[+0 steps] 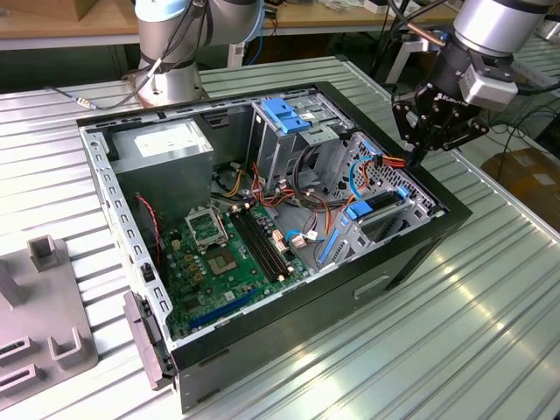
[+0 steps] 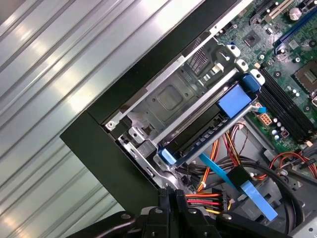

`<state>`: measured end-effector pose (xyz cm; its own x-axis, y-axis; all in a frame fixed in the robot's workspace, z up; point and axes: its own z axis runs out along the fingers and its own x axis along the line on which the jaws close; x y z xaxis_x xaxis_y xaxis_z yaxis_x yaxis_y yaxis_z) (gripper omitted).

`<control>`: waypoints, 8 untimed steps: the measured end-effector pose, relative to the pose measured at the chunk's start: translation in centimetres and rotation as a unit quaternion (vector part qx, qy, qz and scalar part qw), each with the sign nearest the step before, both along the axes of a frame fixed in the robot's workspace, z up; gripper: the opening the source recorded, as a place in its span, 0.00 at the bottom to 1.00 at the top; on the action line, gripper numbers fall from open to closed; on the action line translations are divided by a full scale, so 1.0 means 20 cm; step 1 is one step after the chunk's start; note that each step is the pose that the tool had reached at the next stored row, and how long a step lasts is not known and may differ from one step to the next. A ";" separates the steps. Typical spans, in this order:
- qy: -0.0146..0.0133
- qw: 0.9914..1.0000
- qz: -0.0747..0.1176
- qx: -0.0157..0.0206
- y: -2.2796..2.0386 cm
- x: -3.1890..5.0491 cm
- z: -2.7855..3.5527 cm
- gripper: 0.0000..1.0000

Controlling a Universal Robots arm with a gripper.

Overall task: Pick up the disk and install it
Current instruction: 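Insert the first disk wire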

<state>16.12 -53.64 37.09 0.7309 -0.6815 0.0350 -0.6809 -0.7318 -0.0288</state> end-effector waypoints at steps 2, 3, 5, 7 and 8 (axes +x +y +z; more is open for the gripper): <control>0.000 1.000 -0.008 0.000 0.000 0.000 -0.001 0.16; 0.000 1.000 -0.012 0.000 0.000 0.000 -0.001 0.16; 0.000 1.000 -0.019 0.000 0.000 0.000 -0.002 0.16; 0.000 1.000 -0.027 0.000 0.000 0.000 -0.003 0.16; 0.000 1.000 -0.030 0.000 0.000 0.000 -0.003 0.16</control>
